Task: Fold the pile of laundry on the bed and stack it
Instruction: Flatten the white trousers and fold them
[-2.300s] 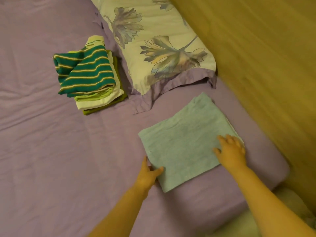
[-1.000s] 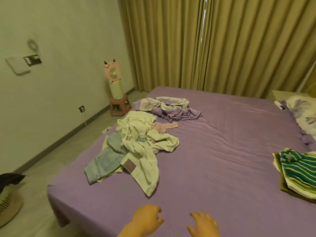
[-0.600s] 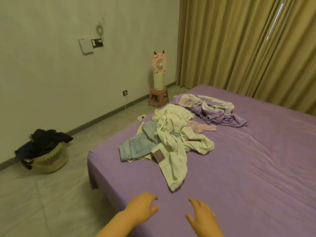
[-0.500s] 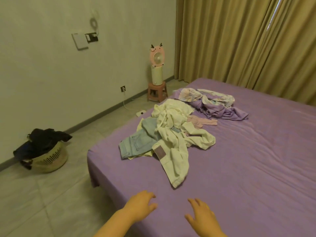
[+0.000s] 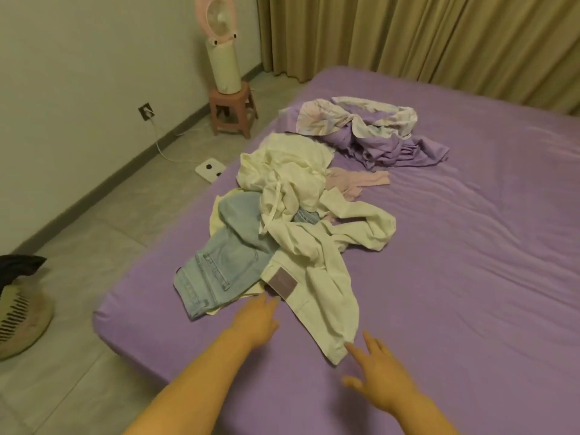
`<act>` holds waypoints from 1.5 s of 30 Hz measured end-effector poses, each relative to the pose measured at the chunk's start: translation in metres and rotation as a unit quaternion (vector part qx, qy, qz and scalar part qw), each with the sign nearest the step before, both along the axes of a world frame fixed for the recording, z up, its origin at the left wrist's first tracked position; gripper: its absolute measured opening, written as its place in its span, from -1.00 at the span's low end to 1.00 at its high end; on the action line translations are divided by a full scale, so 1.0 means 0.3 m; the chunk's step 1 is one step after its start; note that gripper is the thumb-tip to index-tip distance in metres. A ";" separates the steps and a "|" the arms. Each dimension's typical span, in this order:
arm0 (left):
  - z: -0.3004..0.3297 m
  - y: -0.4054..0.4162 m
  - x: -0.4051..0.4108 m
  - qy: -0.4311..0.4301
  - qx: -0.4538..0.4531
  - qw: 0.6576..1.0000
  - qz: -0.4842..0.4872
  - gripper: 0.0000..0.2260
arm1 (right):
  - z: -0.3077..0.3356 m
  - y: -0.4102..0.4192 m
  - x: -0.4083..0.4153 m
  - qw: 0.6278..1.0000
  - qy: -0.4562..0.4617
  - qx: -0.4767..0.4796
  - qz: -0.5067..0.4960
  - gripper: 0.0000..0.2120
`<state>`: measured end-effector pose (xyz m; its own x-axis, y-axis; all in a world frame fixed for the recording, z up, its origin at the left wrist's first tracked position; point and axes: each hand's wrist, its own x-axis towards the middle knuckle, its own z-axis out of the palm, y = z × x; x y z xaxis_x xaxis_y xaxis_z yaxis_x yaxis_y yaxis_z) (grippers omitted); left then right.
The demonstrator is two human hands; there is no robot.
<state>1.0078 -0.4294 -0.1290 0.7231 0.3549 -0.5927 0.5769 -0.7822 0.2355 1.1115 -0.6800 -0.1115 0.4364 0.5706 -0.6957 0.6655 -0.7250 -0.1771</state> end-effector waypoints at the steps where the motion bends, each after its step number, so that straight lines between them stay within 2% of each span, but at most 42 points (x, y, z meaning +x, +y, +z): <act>1: -0.027 0.040 0.043 -0.015 0.001 1.000 -0.003 -0.46 | -0.022 0.047 0.020 1.000 0.001 0.006 -0.002 -0.32; 5: -0.156 0.147 0.172 -0.050 -0.006 0.999 0.020 -0.44 | -0.135 0.182 0.093 0.999 -0.009 0.014 -0.045 -0.30; 11: -0.315 0.203 0.257 -0.083 -0.027 0.989 0.118 -0.49 | -0.291 0.228 0.134 0.988 0.008 -0.015 -0.156 -0.35; 14: -0.341 0.210 0.266 -0.108 -0.044 0.980 0.161 -0.48 | -0.346 0.229 0.117 0.966 0.048 0.028 -0.253 -0.32; 17: -0.315 0.201 0.270 -0.149 -0.083 0.966 0.192 -0.45 | -0.349 0.228 0.084 0.953 0.000 0.089 -0.291 -0.28; 19: -0.267 0.178 0.267 -0.183 -0.115 0.954 0.209 -0.48 | -0.325 0.220 0.072 0.930 0.012 0.139 -0.341 -0.34; 21: -0.210 0.149 0.261 -0.216 -0.130 0.947 0.199 -0.52 | -0.275 0.200 0.076 0.913 0.029 0.181 -0.363 -0.47; 25: -0.066 0.077 0.246 -0.274 -0.145 0.929 0.201 -0.62 | -0.127 0.123 0.114 0.919 -0.004 0.208 -0.336 -0.73; 26: -0.024 0.052 0.244 -0.286 -0.151 0.924 0.204 -0.64 | -0.077 0.104 0.131 0.910 0.012 0.219 -0.352 -0.79; 29: 0.123 -0.048 0.239 -0.326 -0.164 0.909 0.203 -0.69 | 0.081 0.033 0.187 0.906 0.015 0.250 -0.342 -0.62; 31: 0.232 -0.122 0.238 -0.356 -0.179 0.895 0.198 -0.71 | 0.201 -0.027 0.224 0.895 0.025 0.279 -0.346 -0.60; 36: 0.520 -0.304 0.264 -0.436 -0.228 0.848 0.197 -0.70 | 0.520 -0.214 0.290 0.831 0.044 0.375 -0.409 -0.61; 42: 0.810 -0.525 0.316 -0.500 -0.262 0.809 0.165 -0.82 | 0.800 -0.451 0.289 0.741 0.081 0.491 -0.451 -0.64; 45: 0.911 -0.631 0.329 -0.499 -0.298 0.798 0.160 -0.86 | 0.892 -0.562 0.285 0.678 0.112 0.547 -0.479 -0.72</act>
<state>1.1065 -0.6187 0.1442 0.8696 0.4856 0.0899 0.0160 -0.2095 0.9777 1.1969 -0.8485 0.1561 0.9242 0.3281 -0.1953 -0.1497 -0.1590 -0.9759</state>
